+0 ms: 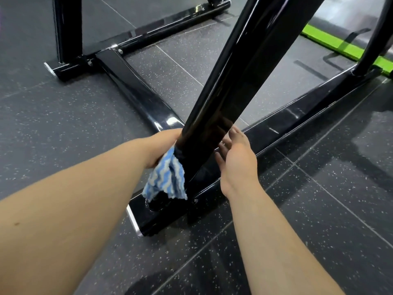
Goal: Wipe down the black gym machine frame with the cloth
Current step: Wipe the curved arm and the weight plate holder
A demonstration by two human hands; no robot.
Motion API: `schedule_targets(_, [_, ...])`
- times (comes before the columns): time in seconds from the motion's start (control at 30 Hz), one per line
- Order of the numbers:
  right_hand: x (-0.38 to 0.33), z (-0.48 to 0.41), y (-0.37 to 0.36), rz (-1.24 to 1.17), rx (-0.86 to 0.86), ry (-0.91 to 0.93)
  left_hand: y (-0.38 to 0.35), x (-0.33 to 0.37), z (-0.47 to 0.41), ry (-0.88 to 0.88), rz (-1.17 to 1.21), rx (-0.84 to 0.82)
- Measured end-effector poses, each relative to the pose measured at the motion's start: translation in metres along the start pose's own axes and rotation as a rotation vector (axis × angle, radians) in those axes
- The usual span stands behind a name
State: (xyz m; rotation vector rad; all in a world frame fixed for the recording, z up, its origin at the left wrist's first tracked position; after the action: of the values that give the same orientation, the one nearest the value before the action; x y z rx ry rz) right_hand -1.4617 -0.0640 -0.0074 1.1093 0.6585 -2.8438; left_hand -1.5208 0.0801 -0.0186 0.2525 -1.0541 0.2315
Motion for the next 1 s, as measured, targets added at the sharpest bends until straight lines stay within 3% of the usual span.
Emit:
schedule_targets(0.13, [0.008, -0.005, 0.015, -0.038, 0.057, -0.081, 0.001, 0.014, 0.005, -0.025, -0.054, -0.062])
schedule_targets(0.27, [0.016, -0.011, 0.022, -0.1, 0.076, -0.147, -0.01, 0.046, -0.005, -0.192, 0.142, -0.018])
schedule_targets(0.5, [0.031, -0.017, 0.018, -0.124, 0.067, -0.238, 0.005, -0.032, -0.008, 0.038, 0.112, 0.091])
schedule_targets(0.63, [0.048, -0.02, 0.012, -0.006, 0.111, -0.312, 0.004, -0.03, 0.012, -0.024, 0.178, 0.203])
schedule_targets(0.7, [0.055, -0.017, 0.015, 0.107, 0.055, -0.446, 0.001, -0.022, 0.022, -0.099, 0.304, 0.187])
schedule_targets(0.77, [0.059, -0.009, 0.019, 0.175, -0.121, -0.586, -0.002, -0.024, 0.034, -0.154, 0.352, 0.166])
schedule_targets(0.9, [0.063, 0.001, 0.028, 0.117, -0.245, -0.626, -0.015, -0.032, 0.059, -0.27, 0.032, 0.334])
schedule_targets(1.0, [0.06, 0.001, 0.023, 0.029, -0.16, -0.398, -0.022, -0.041, 0.075, -0.304, -0.238, 0.483])
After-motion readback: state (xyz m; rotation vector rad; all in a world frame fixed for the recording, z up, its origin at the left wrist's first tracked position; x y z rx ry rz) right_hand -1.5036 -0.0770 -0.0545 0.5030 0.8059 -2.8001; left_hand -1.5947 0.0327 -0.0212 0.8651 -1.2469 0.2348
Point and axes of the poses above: each hand's wrist, its own z-axis away from the middle knuckle, its own y-axis out of the back of the hand, x = y × z, the point moved 3 cm from there along -z, towards the middle knuckle, and after that the axes turned 14 degrees about -y, right-handed, at the moved point
